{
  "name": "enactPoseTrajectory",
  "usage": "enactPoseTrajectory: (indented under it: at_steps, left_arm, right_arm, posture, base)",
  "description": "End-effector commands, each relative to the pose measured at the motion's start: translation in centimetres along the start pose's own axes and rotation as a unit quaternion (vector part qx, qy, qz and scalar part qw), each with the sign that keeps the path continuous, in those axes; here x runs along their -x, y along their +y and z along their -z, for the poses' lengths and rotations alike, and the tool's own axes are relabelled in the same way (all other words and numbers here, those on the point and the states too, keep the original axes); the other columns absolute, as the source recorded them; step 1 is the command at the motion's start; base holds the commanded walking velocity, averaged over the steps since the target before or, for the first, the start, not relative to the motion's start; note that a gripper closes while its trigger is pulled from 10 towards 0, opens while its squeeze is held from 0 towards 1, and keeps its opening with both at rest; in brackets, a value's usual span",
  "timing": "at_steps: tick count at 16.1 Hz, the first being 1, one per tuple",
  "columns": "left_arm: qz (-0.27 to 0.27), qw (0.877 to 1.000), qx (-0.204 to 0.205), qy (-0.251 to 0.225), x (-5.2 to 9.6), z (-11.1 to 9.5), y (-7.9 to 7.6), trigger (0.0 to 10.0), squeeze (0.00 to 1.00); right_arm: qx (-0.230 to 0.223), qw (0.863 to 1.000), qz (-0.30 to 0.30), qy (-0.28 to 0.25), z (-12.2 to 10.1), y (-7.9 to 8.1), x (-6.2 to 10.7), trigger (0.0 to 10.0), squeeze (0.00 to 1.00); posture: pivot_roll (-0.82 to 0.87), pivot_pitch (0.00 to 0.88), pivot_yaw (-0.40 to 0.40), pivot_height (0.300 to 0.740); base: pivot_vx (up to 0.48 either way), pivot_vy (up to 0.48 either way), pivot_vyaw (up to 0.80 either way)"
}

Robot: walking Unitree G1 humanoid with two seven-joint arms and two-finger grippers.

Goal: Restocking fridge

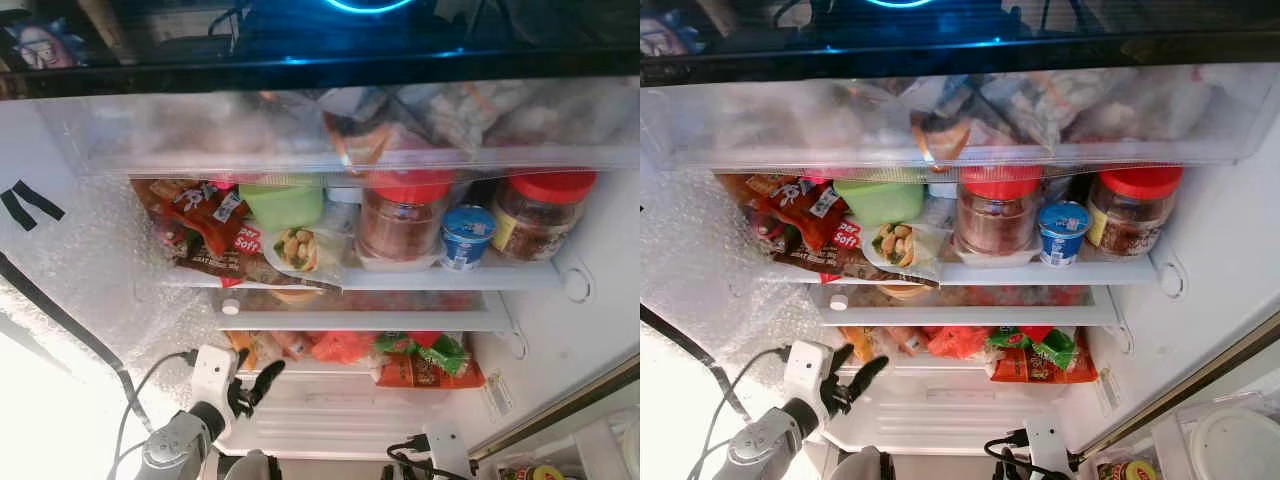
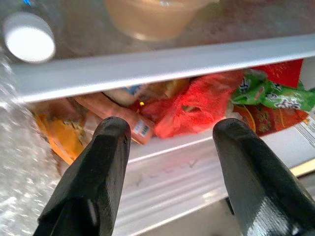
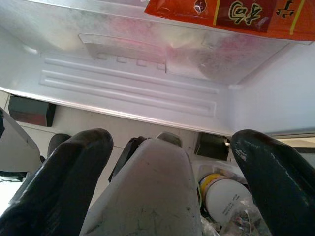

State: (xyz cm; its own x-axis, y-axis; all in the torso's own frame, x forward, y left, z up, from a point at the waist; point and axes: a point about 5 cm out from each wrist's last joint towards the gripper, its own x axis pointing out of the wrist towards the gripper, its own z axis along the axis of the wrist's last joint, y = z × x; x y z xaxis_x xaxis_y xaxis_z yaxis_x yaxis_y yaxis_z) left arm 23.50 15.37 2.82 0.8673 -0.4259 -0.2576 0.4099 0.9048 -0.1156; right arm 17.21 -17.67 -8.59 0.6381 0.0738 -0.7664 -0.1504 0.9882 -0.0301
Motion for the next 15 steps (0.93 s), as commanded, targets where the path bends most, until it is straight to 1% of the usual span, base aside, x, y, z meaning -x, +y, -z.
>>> enactPoseTrajectory:
  at_steps: [1,2,3,4,6,8,9,11,12,13,14,15]
  left_arm:
    - [0.006,1.0,0.011,0.011,0.5,0.2,0.1,10.0,0.0]
    - [0.013,0.999,0.016,0.029,0.8,0.5,0.1,10.0,0.0]
    - [0.019,0.998,0.017,0.057,1.3,1.2,0.4,10.0,0.0]
    - [0.016,0.996,0.009,0.083,1.7,1.9,0.7,10.0,0.0]
    - [0.031,0.991,0.005,0.129,2.0,3.1,0.6,10.0,0.0]
    - [0.006,0.985,-0.008,0.171,2.3,4.5,1.2,10.0,0.0]
    - [-0.013,0.983,-0.004,0.184,2.4,5.0,1.5,10.0,0.0]
    - [-0.03,0.982,0.014,0.188,2.3,5.4,1.7,10.0,0.0]
    - [-0.04,0.98,0.012,0.196,2.3,5.7,1.9,10.0,0.0]
    - [-0.066,0.975,0.007,0.21,2.4,6.2,2.5,10.0,0.0]
    - [-0.08,0.974,0.003,0.212,2.4,6.4,2.8,10.0,0.0]
    - [-0.128,0.962,0.012,0.241,3.1,7.9,3.9,10.0,0.0]
  right_arm:
    - [0.001,1.0,-0.004,0.022,1.1,0.2,0.3,10.0,0.0]
    - [0.001,1.0,-0.005,0.023,1.1,0.2,0.2,10.0,0.0]
    - [0.0,1.0,-0.005,0.023,1.1,0.3,0.2,10.0,0.0]
    - [0.001,1.0,-0.006,0.024,1.1,0.3,0.2,10.0,0.0]
    - [0.0,1.0,-0.006,0.023,1.1,0.3,0.2,10.0,0.0]
    - [0.0,1.0,-0.006,0.023,1.1,0.3,0.2,10.0,0.0]
    - [0.001,1.0,-0.005,0.023,1.1,0.3,0.2,10.0,0.0]
    - [0.002,1.0,-0.006,0.024,1.0,0.3,0.2,10.0,0.0]
    - [0.002,1.0,-0.006,0.024,1.0,0.3,0.2,10.0,0.0]
    - [0.002,1.0,-0.005,0.025,1.1,0.3,0.2,10.0,0.0]
    - [0.003,1.0,-0.006,0.025,1.1,0.3,0.2,10.0,0.0]
    - [0.004,1.0,-0.006,0.026,1.1,0.3,0.2,10.0,0.0]
  posture:
    - [-0.02,0.076,0.033,0.665]
    - [-0.02,0.077,0.035,0.665]
    - [-0.02,0.076,0.036,0.665]
    - [-0.02,0.077,0.037,0.665]
    - [-0.02,0.078,0.037,0.665]
    - [-0.02,0.078,0.037,0.665]
    - [-0.02,0.078,0.038,0.665]
    - [-0.02,0.077,0.038,0.665]
    - [-0.02,0.079,0.037,0.665]
    - [-0.02,0.079,0.037,0.665]
    - [-0.02,0.079,0.037,0.665]
    - [-0.02,0.077,0.039,0.665]
  base:
    - [0.0,0.0,0.0]
    - [0.0,0.0,0.0]
    - [0.0,0.0,0.0]
    - [0.0,0.0,0.0]
    - [0.0,0.0,0.0]
    - [0.0,0.0,0.0]
    - [0.0,0.0,0.0]
    - [0.0,0.0,0.0]
    - [0.0,0.0,0.0]
    - [0.0,0.0,0.0]
    - [0.0,0.0,0.0]
    - [0.0,0.0,0.0]
